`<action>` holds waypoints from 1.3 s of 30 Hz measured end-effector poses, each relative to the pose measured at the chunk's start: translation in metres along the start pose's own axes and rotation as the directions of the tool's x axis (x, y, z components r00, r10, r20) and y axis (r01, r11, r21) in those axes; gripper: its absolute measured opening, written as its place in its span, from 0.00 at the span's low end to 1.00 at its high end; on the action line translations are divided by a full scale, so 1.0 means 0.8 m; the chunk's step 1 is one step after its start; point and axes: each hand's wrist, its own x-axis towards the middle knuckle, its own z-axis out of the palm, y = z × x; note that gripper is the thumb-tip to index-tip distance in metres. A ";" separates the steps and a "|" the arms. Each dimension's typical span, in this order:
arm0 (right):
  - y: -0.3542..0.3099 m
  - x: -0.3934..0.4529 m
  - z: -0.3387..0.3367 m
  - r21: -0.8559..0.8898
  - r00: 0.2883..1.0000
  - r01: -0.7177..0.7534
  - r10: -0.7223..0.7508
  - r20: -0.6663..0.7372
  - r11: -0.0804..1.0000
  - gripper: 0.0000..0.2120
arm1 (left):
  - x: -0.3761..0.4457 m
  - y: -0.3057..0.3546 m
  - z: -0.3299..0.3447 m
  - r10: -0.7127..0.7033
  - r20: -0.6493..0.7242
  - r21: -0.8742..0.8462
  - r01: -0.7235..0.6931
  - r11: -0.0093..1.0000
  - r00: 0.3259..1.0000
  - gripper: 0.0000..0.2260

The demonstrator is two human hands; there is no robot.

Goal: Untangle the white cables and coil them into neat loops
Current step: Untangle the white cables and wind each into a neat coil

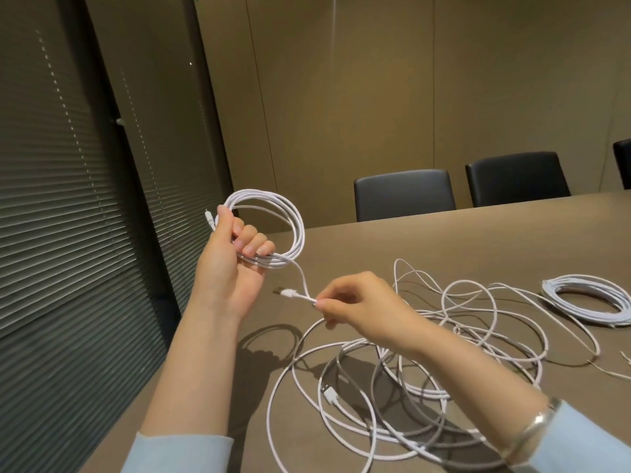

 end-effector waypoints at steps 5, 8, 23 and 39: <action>-0.004 0.002 -0.018 0.461 0.990 -0.093 0.131 -0.051 0.882 0.06 | 0.007 0.013 -0.021 0.022 -0.069 -0.032 -0.024 0.999 0.997 0.22; -0.008 0.003 -0.021 0.550 0.974 -0.185 0.226 -0.006 0.815 0.07 | 0.008 0.010 -0.021 0.015 -0.069 -0.037 -0.018 0.999 0.997 0.22; 0.007 -0.010 -0.063 0.041 0.925 -0.173 0.149 0.349 0.984 0.09 | 0.008 0.020 -0.031 0.063 -0.083 -0.031 -0.066 0.997 0.995 0.22; 0.032 -0.004 -0.107 -0.267 0.980 -0.121 0.157 0.120 0.956 0.03 | 0.012 0.028 -0.049 0.066 -0.118 -0.071 -0.075 0.995 0.991 0.22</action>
